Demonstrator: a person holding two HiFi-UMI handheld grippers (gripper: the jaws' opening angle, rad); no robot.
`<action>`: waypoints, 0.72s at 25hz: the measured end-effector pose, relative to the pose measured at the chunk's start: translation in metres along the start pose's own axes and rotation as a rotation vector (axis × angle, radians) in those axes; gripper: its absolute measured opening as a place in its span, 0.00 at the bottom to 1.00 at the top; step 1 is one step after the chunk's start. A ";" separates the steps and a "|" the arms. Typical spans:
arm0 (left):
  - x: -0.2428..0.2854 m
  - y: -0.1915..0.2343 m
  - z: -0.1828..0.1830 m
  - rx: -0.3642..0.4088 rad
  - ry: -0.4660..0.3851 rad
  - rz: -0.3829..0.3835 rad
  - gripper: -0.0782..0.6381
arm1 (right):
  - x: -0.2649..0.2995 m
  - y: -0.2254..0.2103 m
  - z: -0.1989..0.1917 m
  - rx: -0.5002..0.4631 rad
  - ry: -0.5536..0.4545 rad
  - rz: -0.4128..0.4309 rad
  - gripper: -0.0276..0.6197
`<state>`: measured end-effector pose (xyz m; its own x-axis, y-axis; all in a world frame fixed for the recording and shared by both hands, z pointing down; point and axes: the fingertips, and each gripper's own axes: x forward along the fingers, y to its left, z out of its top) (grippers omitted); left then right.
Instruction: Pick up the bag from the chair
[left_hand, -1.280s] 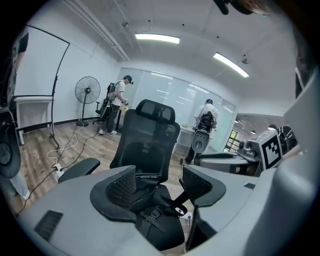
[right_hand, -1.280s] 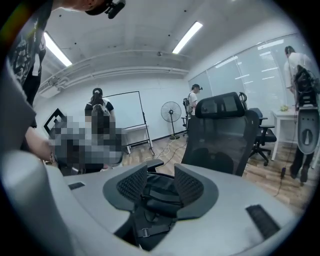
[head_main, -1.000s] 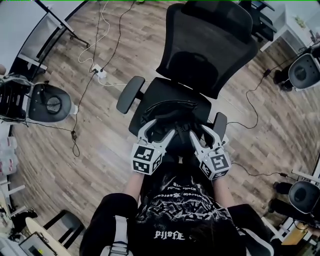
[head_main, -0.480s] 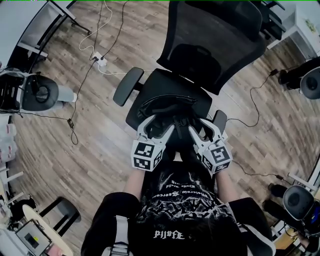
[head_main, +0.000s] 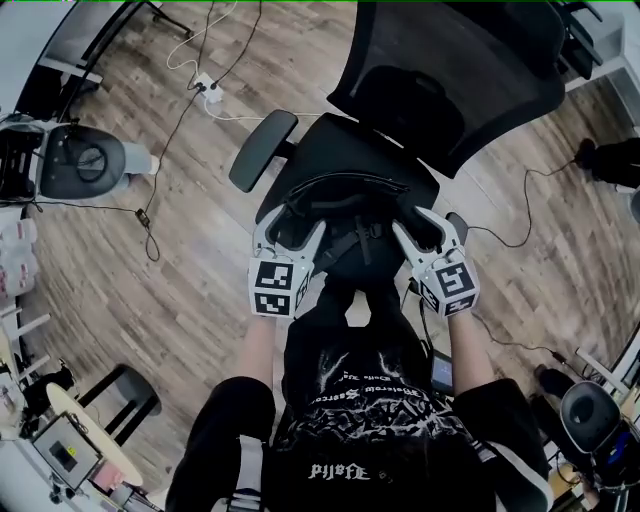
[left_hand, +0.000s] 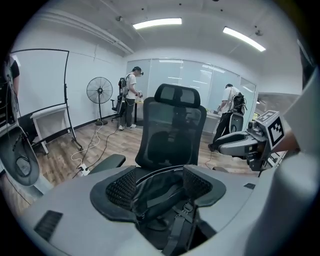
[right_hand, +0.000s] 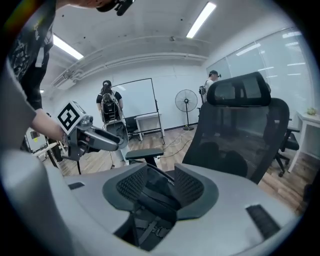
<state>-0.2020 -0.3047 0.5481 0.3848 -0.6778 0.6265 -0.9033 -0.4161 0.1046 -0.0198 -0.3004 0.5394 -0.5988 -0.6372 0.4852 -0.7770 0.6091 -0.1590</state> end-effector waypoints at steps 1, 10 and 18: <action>0.006 0.004 -0.004 0.003 0.012 0.000 0.53 | 0.006 -0.003 -0.006 -0.011 0.015 0.006 0.33; 0.054 0.051 -0.053 -0.083 0.083 0.013 0.53 | 0.058 -0.046 -0.053 -0.010 0.081 -0.032 0.33; 0.111 0.065 -0.094 -0.055 0.158 -0.041 0.53 | 0.098 -0.081 -0.111 -0.055 0.185 0.024 0.46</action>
<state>-0.2356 -0.3499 0.6973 0.3910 -0.5551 0.7341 -0.8979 -0.4052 0.1719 0.0057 -0.3601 0.6950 -0.5670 -0.5274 0.6328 -0.7482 0.6510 -0.1278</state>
